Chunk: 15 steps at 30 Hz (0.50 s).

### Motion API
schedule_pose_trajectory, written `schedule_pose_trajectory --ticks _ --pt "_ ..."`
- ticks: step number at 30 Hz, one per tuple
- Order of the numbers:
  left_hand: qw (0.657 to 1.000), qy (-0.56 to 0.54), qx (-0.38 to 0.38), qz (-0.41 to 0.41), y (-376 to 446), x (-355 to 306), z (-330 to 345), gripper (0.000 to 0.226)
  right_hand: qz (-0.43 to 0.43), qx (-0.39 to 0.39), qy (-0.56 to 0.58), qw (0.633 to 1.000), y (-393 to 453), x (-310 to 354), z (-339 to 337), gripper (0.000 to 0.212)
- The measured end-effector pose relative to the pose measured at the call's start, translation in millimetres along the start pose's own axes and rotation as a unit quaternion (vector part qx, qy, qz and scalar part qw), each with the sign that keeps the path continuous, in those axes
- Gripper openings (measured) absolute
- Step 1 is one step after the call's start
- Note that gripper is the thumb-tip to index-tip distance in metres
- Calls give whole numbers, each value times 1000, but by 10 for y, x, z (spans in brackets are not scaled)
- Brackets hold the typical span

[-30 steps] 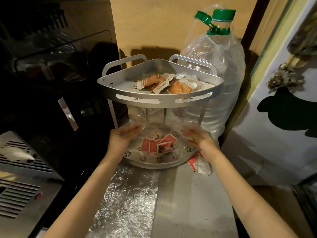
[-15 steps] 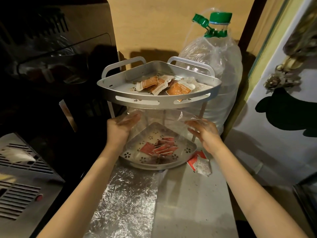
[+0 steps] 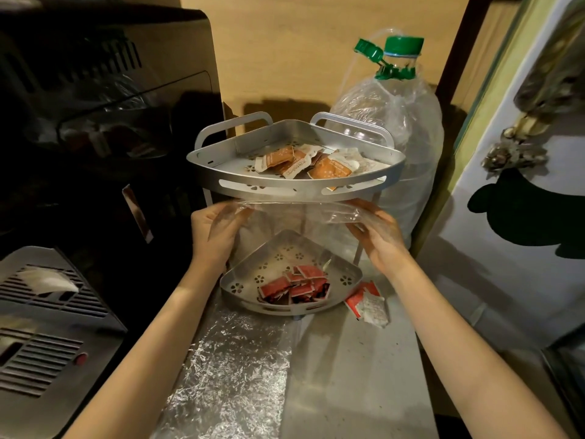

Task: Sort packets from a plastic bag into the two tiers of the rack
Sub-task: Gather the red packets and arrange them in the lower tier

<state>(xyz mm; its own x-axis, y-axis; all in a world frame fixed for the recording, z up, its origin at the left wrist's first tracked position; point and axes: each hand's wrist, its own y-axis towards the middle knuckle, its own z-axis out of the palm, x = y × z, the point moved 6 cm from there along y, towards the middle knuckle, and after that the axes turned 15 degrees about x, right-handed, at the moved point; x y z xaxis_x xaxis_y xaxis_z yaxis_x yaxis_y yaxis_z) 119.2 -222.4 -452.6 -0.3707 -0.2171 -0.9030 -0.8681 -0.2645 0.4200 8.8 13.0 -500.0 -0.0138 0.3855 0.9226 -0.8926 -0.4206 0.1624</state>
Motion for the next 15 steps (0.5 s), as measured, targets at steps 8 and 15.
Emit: schedule_pose_trajectory --ticks 8,15 --pt "984 43 168 -30 -94 95 -158 60 -27 -89 -125 988 -243 272 -84 21" --pt "965 119 216 -93 -356 243 -25 17 -63 -68 -143 985 -511 500 -112 15"
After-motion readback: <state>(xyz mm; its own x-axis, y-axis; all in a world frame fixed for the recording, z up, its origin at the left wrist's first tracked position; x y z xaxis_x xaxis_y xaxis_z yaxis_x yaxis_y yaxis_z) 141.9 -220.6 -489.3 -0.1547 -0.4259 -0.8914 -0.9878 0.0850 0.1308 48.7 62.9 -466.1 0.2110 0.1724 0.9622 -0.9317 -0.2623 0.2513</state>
